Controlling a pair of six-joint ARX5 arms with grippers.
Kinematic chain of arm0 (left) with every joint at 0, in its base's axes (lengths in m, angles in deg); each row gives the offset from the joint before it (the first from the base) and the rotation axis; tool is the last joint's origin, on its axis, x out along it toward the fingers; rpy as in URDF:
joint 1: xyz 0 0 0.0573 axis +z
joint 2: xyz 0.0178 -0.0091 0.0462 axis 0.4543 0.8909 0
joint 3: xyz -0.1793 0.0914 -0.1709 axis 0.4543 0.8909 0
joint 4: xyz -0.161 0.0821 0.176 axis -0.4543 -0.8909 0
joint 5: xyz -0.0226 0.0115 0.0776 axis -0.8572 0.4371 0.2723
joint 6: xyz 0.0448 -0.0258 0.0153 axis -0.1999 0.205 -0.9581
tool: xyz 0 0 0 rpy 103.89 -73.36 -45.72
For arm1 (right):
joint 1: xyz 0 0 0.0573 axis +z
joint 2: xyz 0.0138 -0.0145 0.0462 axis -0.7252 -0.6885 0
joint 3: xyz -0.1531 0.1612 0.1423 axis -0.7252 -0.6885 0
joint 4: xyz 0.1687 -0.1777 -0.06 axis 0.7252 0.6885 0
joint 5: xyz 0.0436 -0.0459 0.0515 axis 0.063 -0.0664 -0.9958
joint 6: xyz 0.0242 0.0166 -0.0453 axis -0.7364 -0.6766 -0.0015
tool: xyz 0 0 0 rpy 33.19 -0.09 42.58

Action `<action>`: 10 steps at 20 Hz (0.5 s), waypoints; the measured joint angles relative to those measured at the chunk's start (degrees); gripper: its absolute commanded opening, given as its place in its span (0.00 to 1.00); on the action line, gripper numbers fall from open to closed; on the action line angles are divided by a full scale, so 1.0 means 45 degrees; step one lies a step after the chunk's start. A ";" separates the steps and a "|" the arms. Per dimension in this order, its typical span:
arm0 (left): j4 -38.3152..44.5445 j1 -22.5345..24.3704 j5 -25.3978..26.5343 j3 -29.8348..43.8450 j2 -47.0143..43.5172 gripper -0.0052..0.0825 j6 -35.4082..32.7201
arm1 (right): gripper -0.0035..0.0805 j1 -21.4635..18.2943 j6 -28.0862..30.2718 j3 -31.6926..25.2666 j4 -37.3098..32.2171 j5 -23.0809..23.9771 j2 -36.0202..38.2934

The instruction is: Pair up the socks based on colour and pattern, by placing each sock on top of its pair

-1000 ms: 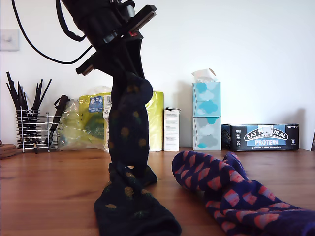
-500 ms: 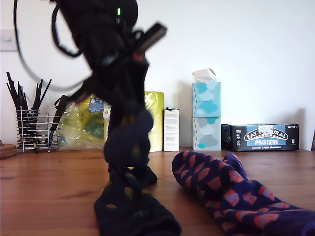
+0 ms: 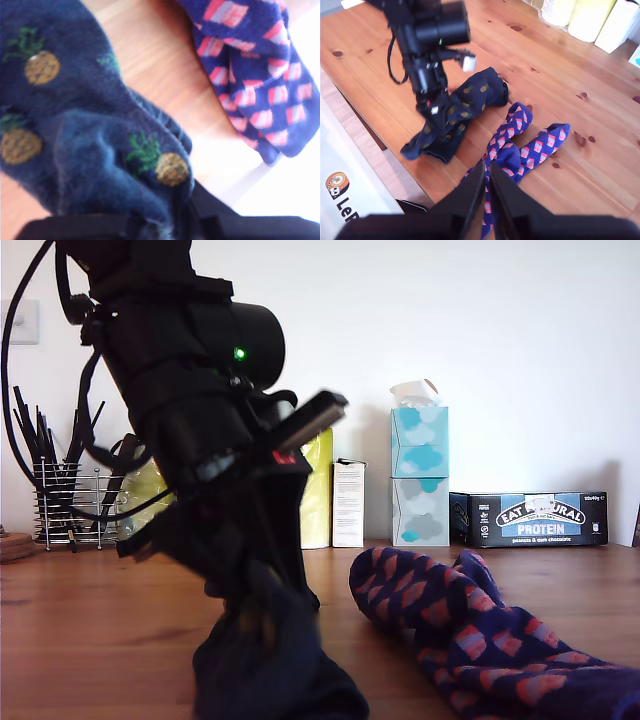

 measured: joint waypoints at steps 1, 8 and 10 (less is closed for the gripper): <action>0.0068 -0.0063 0.0267 0.0005 0.0000 0.57 0.0000 | 0.03 0.0000 0.0000 0.0000 0.0000 -0.0010 0.0000; -0.0209 0.0559 -0.0529 -0.0170 -0.0010 0.57 -0.0073 | 0.03 0.0078 0.0000 0.0000 0.0000 -0.0102 0.0000; -0.0423 0.0593 -0.0573 -0.0525 -0.0194 0.57 -0.0087 | 0.03 0.0078 0.0000 0.0000 0.0000 -0.0238 0.0000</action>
